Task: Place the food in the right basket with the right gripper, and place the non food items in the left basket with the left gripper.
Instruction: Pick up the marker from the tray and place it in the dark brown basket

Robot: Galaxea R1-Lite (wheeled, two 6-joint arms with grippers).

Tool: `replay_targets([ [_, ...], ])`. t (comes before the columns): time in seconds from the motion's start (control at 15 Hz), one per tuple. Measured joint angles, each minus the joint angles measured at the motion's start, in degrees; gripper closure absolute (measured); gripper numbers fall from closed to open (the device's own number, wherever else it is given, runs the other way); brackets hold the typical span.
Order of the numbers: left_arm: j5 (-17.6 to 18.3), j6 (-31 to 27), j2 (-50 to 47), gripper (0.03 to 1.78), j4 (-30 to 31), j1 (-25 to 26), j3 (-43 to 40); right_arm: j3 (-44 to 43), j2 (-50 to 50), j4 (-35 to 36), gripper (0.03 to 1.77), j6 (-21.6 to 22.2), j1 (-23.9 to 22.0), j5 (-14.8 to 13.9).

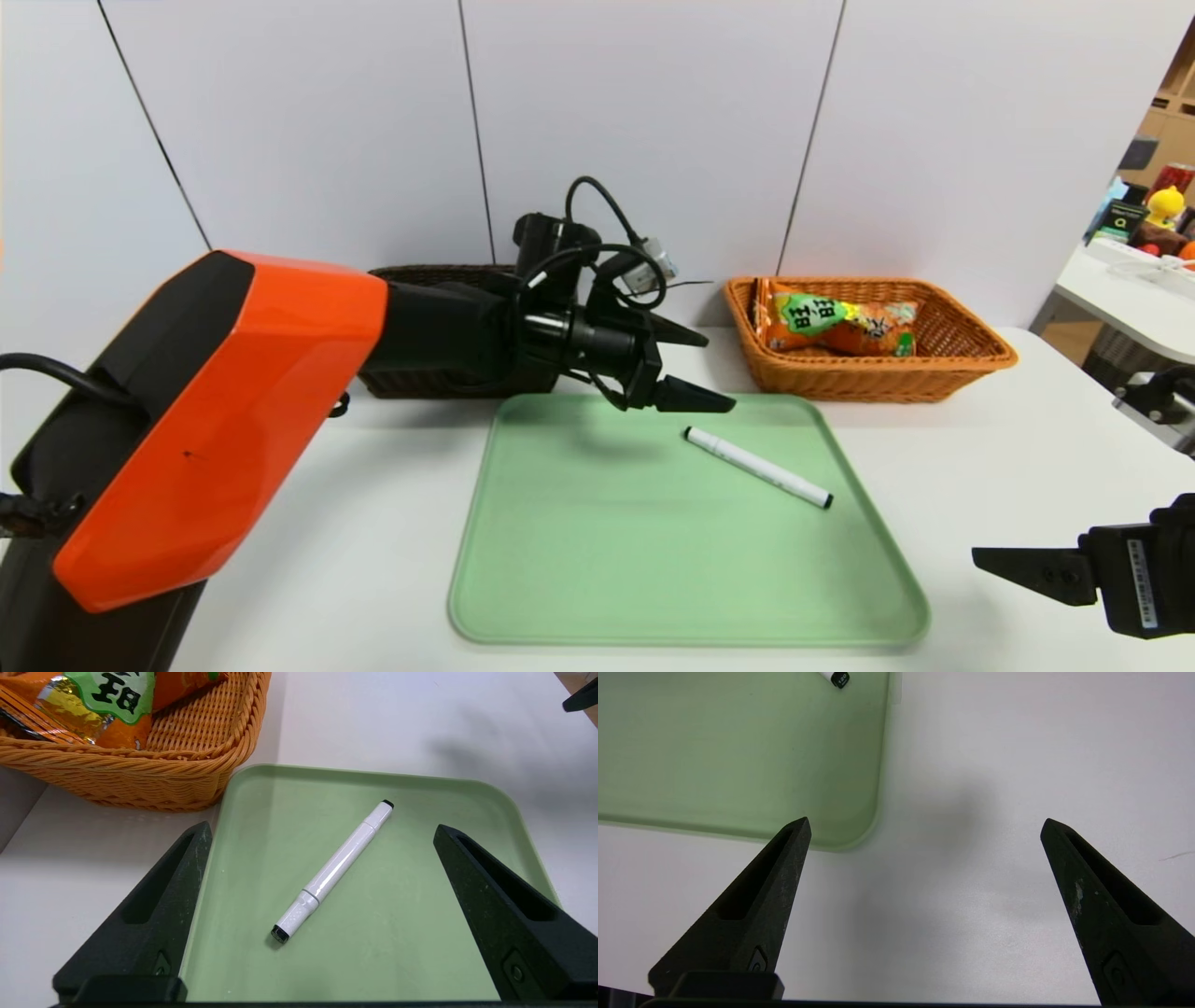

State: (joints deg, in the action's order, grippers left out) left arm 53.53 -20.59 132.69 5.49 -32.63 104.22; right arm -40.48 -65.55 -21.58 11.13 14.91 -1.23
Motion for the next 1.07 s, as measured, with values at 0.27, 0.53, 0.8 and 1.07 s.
replay_targets([
  [0.27, 2.10, -0.96, 4.40, 0.12, -0.12, -1.54, 4.00, 0.44, 0.06, 0.05, 0.10, 1.18, -0.06, -0.06],
  [0.53, 3.25, -1.26, 7.72, 0.12, -0.23, -3.52, 6.01, 0.52, 0.06, 0.02, 0.10, 1.24, -0.24, -0.09],
  [0.8, 5.45, -1.27, 9.40, 0.12, -0.26, -4.57, 6.29, 0.83, 0.06, 0.06, 0.10, 1.22, -0.33, -0.13],
  [1.07, 10.36, -4.51, 10.54, 0.12, -0.30, -4.88, 6.31, 1.21, 0.04, 0.11, 0.10, 1.21, -0.59, -0.09],
])
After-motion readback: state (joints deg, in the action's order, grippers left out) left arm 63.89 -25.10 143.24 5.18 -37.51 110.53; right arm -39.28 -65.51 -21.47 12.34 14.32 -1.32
